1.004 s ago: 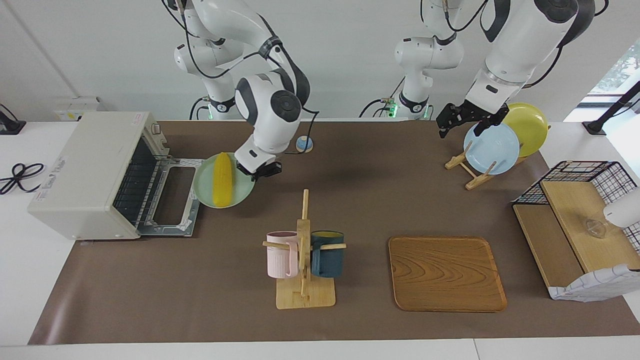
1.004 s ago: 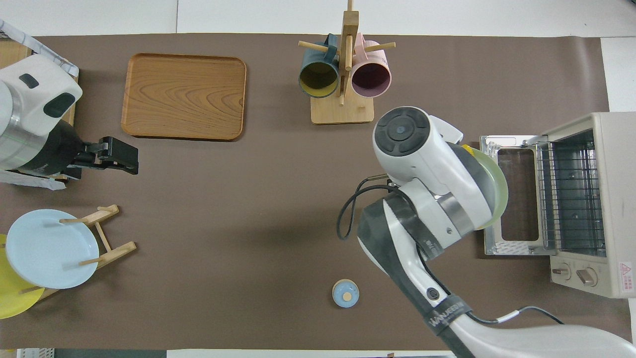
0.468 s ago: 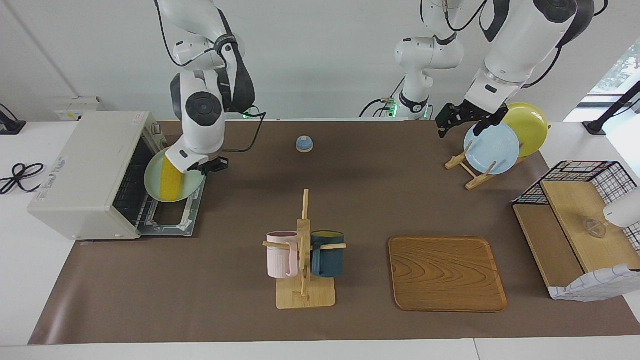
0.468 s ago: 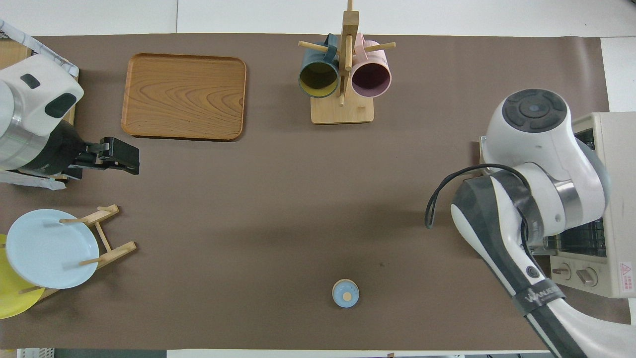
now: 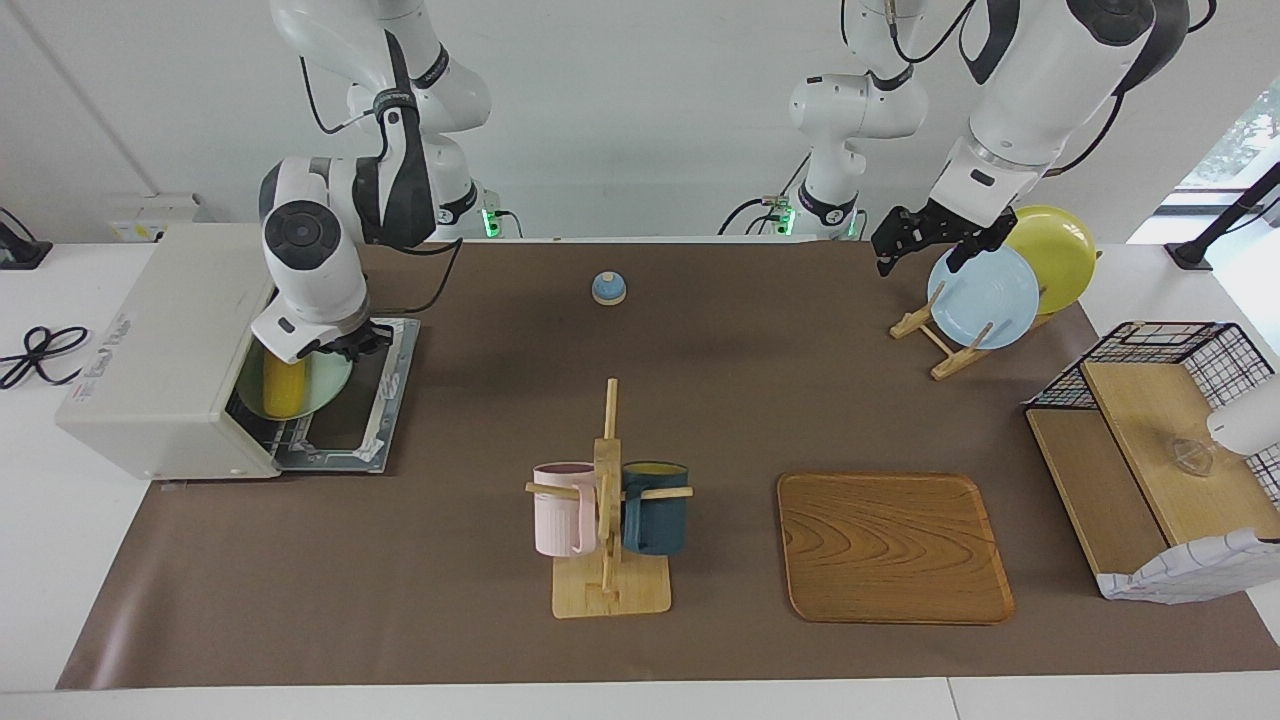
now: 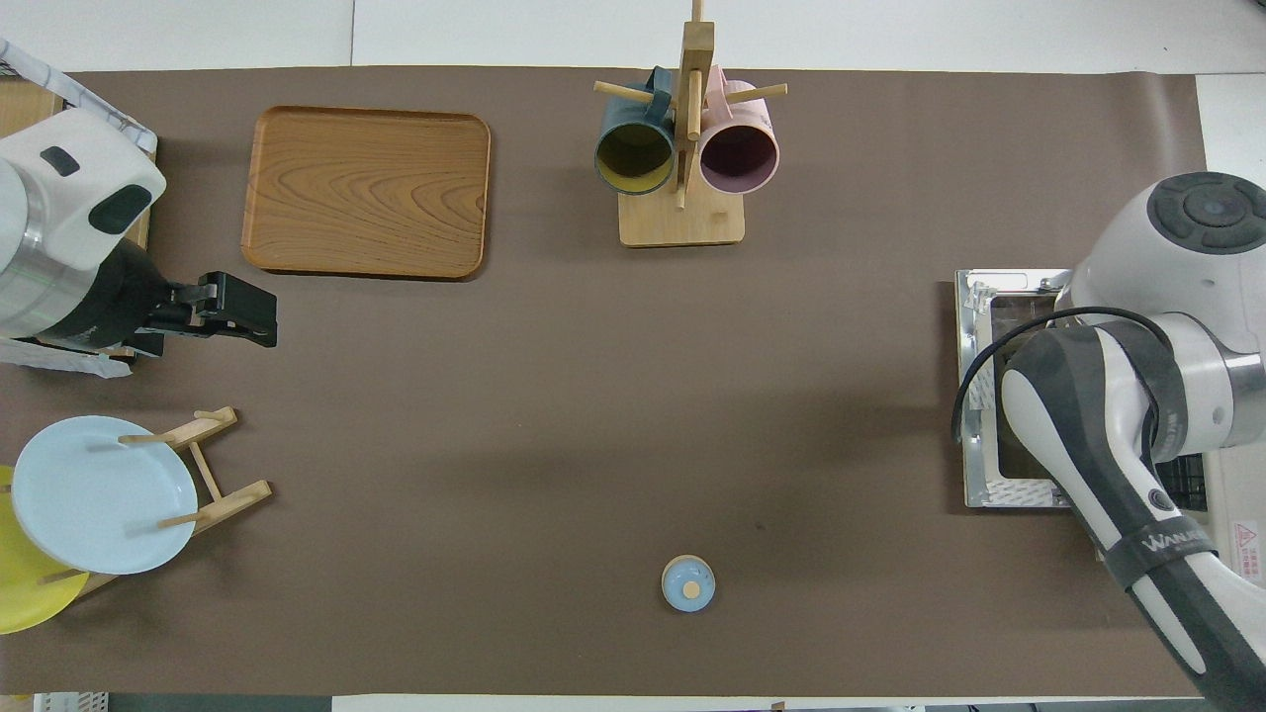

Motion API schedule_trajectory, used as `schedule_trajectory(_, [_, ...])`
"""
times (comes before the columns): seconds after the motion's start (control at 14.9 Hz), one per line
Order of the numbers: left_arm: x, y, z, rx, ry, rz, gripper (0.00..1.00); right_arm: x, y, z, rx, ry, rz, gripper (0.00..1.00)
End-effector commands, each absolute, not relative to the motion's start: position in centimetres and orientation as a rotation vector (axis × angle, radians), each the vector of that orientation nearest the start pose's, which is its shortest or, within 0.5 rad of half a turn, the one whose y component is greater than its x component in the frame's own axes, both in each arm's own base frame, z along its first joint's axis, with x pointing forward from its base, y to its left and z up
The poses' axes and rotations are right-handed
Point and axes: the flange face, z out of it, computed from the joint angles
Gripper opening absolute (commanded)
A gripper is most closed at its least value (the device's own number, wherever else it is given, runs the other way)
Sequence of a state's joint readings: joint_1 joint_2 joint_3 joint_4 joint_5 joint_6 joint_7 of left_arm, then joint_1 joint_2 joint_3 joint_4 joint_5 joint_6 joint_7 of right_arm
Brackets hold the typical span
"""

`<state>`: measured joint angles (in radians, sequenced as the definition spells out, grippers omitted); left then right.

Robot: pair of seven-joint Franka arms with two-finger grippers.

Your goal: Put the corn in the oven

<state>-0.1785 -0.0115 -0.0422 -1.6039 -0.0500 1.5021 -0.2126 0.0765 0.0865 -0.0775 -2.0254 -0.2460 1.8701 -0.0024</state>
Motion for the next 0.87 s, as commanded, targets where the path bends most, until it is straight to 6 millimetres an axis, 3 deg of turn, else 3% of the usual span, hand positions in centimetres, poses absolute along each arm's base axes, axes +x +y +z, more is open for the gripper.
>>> schedule_trajectory(0.0, [52.39, -11.98, 61.13, -3.175, 0.007, 0.165, 1.0, 52.66, -3.84, 38.0, -3.343, -0.228, 0.366, 0.0])
schedule_trajectory(0.47, [52.38, -11.62, 61.65, -3.178, -0.002, 0.14, 1.0, 51.82, -4.3, 37.17, -3.327, -0.201, 0.37, 0.03])
schedule_trajectory(0.6, [52.4, -11.54, 61.65, -3.178, -0.005, 0.14, 1.0, 51.95, -4.24, 37.41, -3.329, -0.202, 0.364, 0.28])
schedule_trajectory(0.8, [52.4, -11.54, 61.65, -3.178, -0.005, 0.14, 1.0, 52.34, -3.82, 38.15, -3.296, -0.177, 0.363, 0.45])
